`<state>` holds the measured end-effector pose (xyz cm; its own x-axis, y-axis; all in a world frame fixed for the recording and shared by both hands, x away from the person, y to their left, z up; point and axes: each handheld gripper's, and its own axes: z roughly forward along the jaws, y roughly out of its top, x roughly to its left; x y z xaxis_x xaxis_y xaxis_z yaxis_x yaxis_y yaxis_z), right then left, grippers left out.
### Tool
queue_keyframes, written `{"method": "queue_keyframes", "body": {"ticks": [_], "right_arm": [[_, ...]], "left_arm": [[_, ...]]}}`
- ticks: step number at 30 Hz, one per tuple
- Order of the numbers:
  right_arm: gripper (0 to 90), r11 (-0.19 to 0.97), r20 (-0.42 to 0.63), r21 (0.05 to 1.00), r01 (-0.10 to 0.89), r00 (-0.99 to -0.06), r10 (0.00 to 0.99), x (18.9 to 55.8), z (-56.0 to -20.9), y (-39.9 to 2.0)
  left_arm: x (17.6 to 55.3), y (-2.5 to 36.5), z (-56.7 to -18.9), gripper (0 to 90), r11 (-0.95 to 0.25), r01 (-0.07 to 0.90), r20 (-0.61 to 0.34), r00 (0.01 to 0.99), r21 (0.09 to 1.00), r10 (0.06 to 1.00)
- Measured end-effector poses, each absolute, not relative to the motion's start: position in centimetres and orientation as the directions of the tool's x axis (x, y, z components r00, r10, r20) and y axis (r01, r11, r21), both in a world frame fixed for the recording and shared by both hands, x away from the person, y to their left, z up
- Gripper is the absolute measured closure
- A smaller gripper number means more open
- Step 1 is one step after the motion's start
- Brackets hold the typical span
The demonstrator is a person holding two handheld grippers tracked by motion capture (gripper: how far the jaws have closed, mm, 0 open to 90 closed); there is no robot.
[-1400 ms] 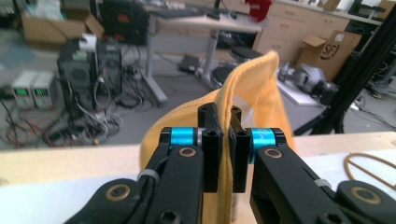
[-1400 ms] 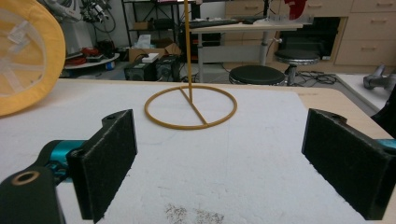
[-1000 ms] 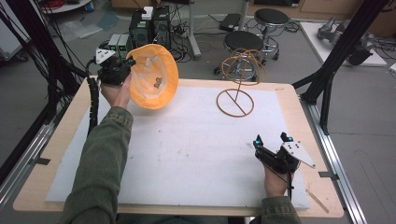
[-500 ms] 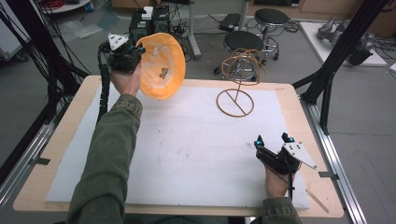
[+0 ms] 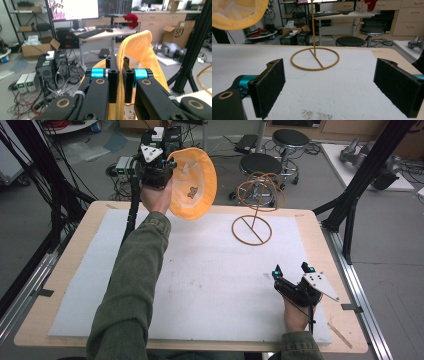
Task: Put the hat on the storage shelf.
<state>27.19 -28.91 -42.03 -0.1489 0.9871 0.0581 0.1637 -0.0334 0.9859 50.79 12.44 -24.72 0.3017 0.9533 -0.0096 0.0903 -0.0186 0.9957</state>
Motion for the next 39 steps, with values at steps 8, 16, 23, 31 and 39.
{"method": "queue_keyframes", "body": {"ticks": [8,16,23,31,39], "right_arm": [[9.1,-0.040,0.065,0.985,0.167,-0.146,0.987,27.3,-42.1,-29.0],[9.1,-0.034,0.061,0.985,0.171,-0.154,0.986,27.3,-42.1,-28.9],[9.1,-0.040,0.068,0.984,0.173,-0.157,0.985,27.3,-42.1,-29.0],[9.1,-0.046,0.076,0.983,0.180,-0.162,0.984,27.3,-42.1,-29.1],[9.1,-0.048,0.078,0.982,0.180,-0.164,0.983,27.3,-42.1,-29.1]], "left_arm": [[51.6,9.2,-23.4,87.0,-0.022,0.075,-0.003,0.320,0.997,0.947],[52.4,6.0,-21.7,87.0,-0.033,0.031,0.020,0.345,0.999,0.938],[53.0,3.7,-20.6,87.0,-0.043,0.002,0.039,0.356,0.999,0.934],[52.6,1.6,-19.1,87.0,-0.039,-0.057,0.058,0.393,0.998,0.918],[51.7,-0.4,-18.6,87.0,-0.004,-0.129,0.061,0.442,0.992,0.895]]}}
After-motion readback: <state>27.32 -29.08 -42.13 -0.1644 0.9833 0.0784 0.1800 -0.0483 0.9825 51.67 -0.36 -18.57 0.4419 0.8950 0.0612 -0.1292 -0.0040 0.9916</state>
